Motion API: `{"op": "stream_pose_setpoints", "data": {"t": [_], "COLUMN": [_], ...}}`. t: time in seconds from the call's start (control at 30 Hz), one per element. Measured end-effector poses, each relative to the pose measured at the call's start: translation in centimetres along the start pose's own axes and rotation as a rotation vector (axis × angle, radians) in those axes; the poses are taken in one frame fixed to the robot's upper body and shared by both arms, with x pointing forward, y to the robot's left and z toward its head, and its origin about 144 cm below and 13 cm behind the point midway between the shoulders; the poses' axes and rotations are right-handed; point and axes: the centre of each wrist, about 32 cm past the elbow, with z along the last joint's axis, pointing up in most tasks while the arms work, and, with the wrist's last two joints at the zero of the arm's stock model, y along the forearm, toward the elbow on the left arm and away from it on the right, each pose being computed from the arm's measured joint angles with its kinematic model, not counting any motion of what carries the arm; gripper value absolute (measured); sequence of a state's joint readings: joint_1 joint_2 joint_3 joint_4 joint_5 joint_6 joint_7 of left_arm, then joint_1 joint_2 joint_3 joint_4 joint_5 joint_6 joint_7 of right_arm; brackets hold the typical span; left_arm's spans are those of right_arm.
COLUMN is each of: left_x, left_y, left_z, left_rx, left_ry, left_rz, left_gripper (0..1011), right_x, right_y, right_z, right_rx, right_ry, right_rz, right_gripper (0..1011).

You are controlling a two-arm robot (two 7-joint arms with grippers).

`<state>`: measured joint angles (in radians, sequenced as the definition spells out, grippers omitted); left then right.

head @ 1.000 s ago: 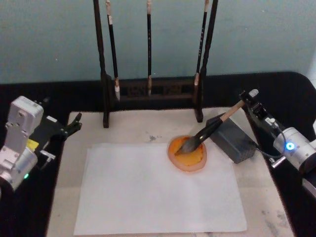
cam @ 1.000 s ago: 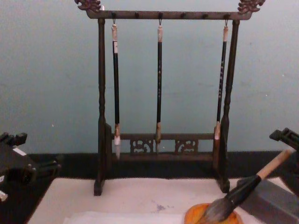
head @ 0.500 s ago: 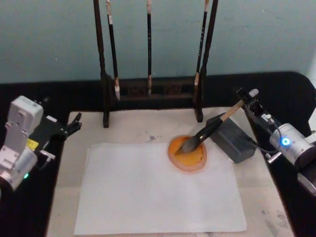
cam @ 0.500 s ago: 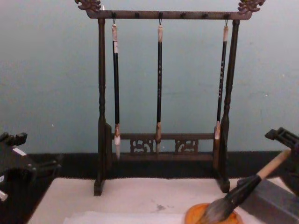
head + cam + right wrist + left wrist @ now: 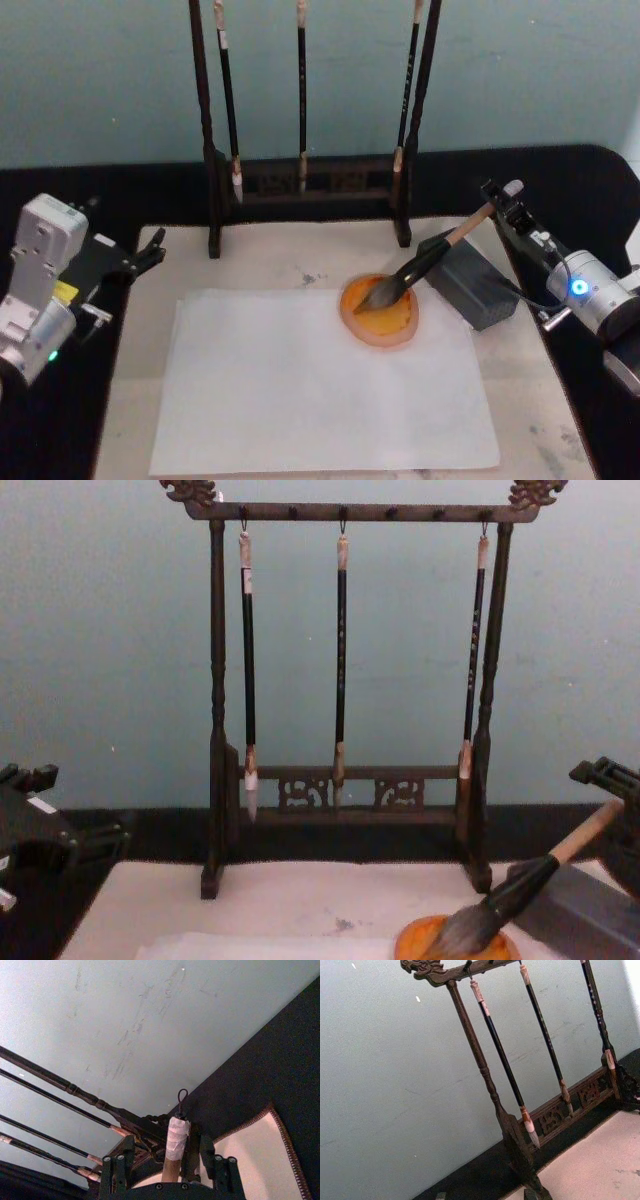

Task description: Pick up the brush from the inkstone, write on the paper, then place the brush back to its original position.

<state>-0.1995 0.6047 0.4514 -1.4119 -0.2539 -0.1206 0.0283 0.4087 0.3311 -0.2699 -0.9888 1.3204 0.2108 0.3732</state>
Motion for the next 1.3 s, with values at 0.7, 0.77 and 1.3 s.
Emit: {"op": "stream_pose_setpoints", "data": {"t": [0.7, 0.77, 1.3], "left_x": [0.00, 0.00, 0.00], "left_y": [0.00, 0.00, 0.00], "left_z": [0.00, 0.00, 0.00], "left_rx": [0.000, 0.000, 0.000], "left_ry": [0.000, 0.000, 0.000], "left_rz": [0.000, 0.000, 0.000], "left_gripper": [1010, 1010, 1010], "right_x": [-0.01, -0.01, -0.04], "right_y": [-0.04, -0.04, -0.05], "right_z": [0.00, 0.00, -0.01], "right_rx": [0.000, 0.000, -0.001], "right_ry": [0.001, 0.001, -0.001], "right_rz": [0.000, 0.000, 0.002], "right_gripper": [226, 187, 156]}}
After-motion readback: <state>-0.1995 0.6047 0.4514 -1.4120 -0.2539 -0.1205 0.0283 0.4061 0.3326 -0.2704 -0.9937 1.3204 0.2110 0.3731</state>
